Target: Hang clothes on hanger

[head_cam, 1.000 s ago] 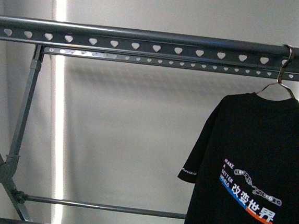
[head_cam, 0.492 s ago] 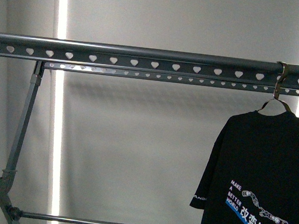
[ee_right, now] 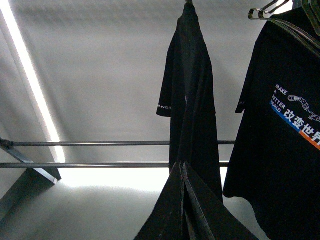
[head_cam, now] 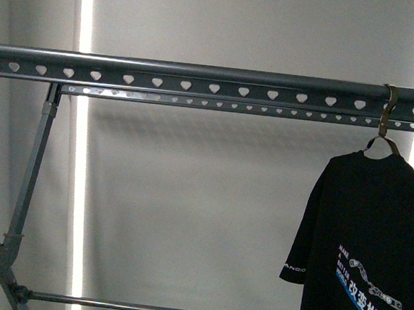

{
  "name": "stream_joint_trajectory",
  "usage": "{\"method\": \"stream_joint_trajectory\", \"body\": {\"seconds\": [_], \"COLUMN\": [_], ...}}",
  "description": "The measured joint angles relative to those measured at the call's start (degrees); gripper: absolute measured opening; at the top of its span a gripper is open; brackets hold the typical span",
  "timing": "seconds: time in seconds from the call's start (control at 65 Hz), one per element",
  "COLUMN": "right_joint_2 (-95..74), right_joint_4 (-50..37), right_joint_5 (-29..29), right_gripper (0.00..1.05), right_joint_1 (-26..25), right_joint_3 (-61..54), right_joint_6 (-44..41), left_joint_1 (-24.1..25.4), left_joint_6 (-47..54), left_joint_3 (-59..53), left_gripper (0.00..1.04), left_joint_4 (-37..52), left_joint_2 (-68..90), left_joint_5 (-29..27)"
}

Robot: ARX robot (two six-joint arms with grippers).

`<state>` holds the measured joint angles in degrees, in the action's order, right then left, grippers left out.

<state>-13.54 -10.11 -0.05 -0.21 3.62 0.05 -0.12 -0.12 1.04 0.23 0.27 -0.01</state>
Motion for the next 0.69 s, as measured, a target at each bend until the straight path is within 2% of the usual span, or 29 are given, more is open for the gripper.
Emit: {"method": "stream_joint_trajectory", "body": {"seconds": [0.154, 0.292, 0.569, 0.6, 0.631, 0.692], "right_joint_2": [2.8, 12.3, 13.3, 13.3, 13.3, 13.3], "right_joint_4": [1.6, 10.2, 10.1, 10.1, 10.1, 10.1], "right_joint_5": [0.0, 0.0, 0.0, -0.1, -0.1, 0.0], "right_gripper": [0.02, 0.02, 0.02, 0.05, 0.14, 0.26], "right_joint_1": [0.0, 0.0, 0.0, 0.0, 0.0, 0.0], "right_joint_3": [-1.2, -3.2, -3.3, -3.3, -3.3, -3.3], "right_joint_6": [0.0, 0.0, -0.1, -0.1, -0.1, -0.1], "left_joint_1": [0.0, 0.0, 0.0, 0.0, 0.0, 0.0], "left_joint_6": [0.0, 0.0, 0.0, 0.0, 0.0, 0.0], "left_joint_3": [0.0, 0.0, 0.0, 0.0, 0.0, 0.0], "left_gripper": [0.04, 0.04, 0.04, 0.04, 0.04, 0.13], "left_joint_4": [0.0, 0.0, 0.0, 0.0, 0.0, 0.0], "left_joint_2": [0.0, 0.0, 0.0, 0.0, 0.0, 0.0], "left_joint_5": [0.0, -0.2, -0.1, -0.1, -0.1, -0.1]}}
